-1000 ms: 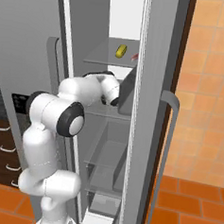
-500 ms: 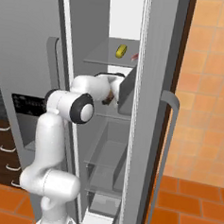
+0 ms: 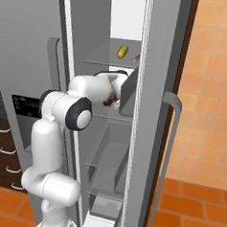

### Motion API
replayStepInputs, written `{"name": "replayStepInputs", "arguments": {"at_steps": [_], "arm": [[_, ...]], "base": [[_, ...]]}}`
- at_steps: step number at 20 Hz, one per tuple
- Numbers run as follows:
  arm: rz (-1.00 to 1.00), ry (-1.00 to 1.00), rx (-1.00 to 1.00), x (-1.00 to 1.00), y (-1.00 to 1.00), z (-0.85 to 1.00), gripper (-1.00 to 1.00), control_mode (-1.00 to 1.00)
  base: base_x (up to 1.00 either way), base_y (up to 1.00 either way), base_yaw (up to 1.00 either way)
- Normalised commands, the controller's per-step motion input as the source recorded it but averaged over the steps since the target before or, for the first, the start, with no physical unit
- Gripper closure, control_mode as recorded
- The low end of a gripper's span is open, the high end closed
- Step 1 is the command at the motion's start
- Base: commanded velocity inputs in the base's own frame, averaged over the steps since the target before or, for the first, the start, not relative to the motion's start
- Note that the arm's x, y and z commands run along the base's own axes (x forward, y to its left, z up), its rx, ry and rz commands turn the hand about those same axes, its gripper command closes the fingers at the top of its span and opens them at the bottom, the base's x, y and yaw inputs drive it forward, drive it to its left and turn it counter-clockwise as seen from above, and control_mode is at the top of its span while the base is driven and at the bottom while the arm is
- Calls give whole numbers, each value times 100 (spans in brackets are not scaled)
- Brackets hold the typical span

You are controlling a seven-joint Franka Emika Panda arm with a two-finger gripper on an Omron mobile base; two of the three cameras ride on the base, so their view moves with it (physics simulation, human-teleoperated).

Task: Place one cucumber and one steak in each tupperware on the nearby counter, to pack two identical lunches.

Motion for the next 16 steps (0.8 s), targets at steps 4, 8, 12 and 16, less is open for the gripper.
{"name": "replayStepInputs", "arguments": {"at_steps": [4, 8, 12, 16], "arm": [[0, -17, -14, -100, 69, -23, 100, -100], [0, -21, -5, -100, 32, -7, 100, -100], [-11, -4, 0, -100, 0, 21, 100, -100], [-27, 0, 0, -100, 0, 46, 100, -100]], "base": [[0, 0, 0], [0, 0, 0], [0, 0, 0], [0, 0, 0]]}}
